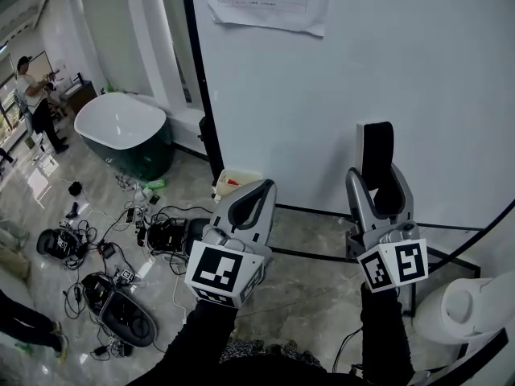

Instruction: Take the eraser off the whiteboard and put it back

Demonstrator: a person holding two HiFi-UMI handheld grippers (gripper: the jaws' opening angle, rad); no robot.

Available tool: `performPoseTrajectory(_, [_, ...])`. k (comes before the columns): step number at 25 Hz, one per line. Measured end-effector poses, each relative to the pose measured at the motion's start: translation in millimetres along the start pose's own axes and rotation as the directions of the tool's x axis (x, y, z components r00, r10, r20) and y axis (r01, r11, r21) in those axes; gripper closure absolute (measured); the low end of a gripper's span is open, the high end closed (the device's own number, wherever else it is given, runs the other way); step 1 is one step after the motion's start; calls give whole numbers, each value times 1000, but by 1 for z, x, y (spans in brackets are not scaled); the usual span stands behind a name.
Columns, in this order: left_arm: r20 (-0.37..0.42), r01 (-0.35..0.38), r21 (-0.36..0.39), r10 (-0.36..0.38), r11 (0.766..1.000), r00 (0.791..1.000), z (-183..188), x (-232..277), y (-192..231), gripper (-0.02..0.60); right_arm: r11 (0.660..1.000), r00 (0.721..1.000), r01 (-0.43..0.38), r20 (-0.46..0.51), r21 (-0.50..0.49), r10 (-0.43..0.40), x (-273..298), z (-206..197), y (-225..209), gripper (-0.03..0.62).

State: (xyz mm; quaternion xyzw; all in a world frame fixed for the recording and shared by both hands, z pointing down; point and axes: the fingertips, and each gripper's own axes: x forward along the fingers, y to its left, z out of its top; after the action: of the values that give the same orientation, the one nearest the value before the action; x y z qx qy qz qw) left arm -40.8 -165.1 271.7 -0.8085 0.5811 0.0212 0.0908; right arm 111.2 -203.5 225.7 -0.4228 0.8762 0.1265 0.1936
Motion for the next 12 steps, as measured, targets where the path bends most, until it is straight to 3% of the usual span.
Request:
performPoseTrajectory(5, [8, 23, 8, -23, 1000, 1000, -4, -2, 31, 575, 1000, 1000, 2, -16, 7, -2, 19, -25, 29, 313])
performPoseTrajectory(12, [23, 91, 22, -91, 996, 996, -6, -11, 91, 575, 995, 996, 89, -15, 53, -88, 44, -61, 81, 313])
